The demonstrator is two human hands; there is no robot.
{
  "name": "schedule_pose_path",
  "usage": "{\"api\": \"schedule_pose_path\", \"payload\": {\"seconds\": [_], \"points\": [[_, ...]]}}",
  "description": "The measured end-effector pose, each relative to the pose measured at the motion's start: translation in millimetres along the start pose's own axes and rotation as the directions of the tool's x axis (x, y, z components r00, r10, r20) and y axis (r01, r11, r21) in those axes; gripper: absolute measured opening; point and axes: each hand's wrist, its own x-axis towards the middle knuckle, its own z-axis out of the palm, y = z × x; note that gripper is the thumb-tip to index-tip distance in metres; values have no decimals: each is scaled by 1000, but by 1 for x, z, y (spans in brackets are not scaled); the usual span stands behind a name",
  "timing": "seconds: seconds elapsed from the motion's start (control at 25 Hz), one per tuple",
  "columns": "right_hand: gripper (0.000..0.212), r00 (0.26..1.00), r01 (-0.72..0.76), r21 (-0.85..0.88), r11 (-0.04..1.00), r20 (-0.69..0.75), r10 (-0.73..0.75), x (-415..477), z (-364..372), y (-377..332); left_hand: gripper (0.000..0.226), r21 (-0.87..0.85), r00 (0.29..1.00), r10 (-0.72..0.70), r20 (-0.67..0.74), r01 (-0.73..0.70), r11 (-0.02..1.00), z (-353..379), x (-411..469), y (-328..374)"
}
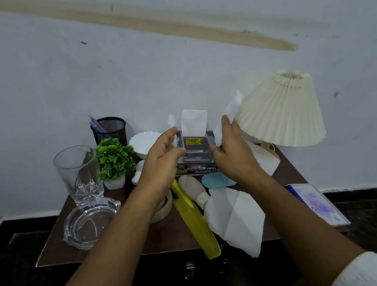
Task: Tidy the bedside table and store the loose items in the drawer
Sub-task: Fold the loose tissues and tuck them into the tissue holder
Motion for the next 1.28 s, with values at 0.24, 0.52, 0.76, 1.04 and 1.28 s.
{"api": "schedule_pose_path", "payload": {"seconds": [0.24,0.52,0.76,1.04,1.28], "points": [[55,999,32,-120,992,31,-28,-1,13,4,53,-10,1000,2,4,-1,1000,-1,1,-1],[56,998,36,-149,988,58,-27,0,22,14,54,10,1000,12,4,-12,1000,0,0,-1],[44,999,31,-136,990,42,-26,-2,19,13,55,37,1000,13,6,-14,999,0,-2,-1],[43,1000,-23,-132,991,16,26,-8,12,16,55,49,1000,18,3,-18,999,-1,-4,-3],[32,997,38,-114,993,-69,-46,-15,12,9,56,73,1000,6,-7,-5,997,-3,-3,-5]]}}
